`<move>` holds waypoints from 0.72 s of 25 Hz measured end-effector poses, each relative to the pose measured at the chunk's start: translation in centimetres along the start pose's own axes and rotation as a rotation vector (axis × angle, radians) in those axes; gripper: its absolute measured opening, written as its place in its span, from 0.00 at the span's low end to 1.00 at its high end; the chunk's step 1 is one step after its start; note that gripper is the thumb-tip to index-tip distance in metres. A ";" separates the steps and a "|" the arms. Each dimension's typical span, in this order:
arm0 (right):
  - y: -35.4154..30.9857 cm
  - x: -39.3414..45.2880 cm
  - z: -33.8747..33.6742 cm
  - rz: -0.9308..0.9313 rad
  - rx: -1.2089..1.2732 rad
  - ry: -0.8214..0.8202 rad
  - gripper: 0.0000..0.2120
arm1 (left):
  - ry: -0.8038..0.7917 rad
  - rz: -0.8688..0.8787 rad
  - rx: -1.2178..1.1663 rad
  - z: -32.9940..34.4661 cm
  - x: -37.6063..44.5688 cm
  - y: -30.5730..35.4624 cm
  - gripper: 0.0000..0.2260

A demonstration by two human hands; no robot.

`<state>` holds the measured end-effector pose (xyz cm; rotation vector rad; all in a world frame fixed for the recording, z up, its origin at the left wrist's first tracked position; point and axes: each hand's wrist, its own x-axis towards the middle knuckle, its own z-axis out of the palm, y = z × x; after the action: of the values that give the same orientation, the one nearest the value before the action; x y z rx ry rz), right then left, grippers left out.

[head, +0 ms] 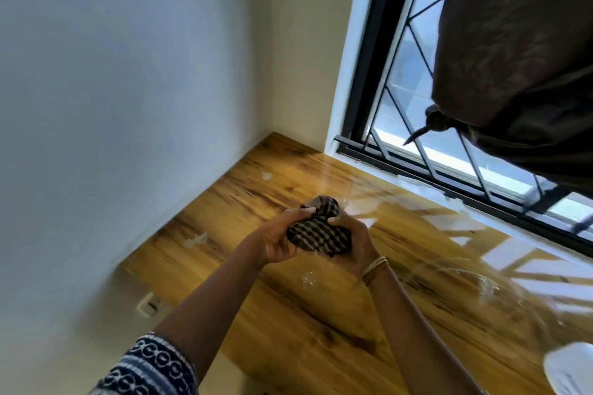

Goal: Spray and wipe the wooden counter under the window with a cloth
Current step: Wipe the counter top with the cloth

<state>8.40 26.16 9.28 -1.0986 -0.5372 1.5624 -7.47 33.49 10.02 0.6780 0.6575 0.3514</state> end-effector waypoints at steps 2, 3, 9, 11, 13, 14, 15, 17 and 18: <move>0.9 1.5 1.2 0.052 -0.031 0.039 0.35 | 0.060 0.000 0.059 -2.0 0.3 1.0 0.22; 1.2 2.0 1.9 0.032 -0.082 0.085 0.32 | 0.109 -0.022 0.109 -2.8 0.3 1.4 0.25; 0.1 5.2 5.9 -0.109 -0.582 0.195 0.14 | 0.236 -0.096 0.065 -6.9 0.0 2.7 0.26; -1.0 6.3 6.5 -0.222 -0.854 0.202 0.13 | 0.215 -0.041 -0.014 -7.4 -0.4 2.7 0.24; -1.6 7.7 7.1 -0.289 -1.010 0.169 0.13 | 0.190 0.014 -0.122 -7.9 -1.1 2.2 0.21; -1.6 8.3 7.3 -0.300 -1.060 0.161 0.12 | 0.177 0.026 -0.175 -8.2 -1.7 1.9 0.21; -1.3 8.8 7.5 -0.315 -1.111 0.161 0.13 | 0.180 0.040 -0.206 -8.5 -2.2 1.5 0.21; -0.2 9.2 8.4 -0.387 -1.227 0.136 0.19 | 0.232 0.086 -0.246 -9.2 -3.4 0.8 0.21; 0.4 9.3 8.9 -0.430 -1.274 0.110 0.22 | 0.266 0.114 -0.269 -9.4 -3.9 0.6 0.20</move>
<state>0.80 36.52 9.73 -1.7891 -1.6760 0.6612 -16.65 36.31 6.62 0.4146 0.8077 0.6309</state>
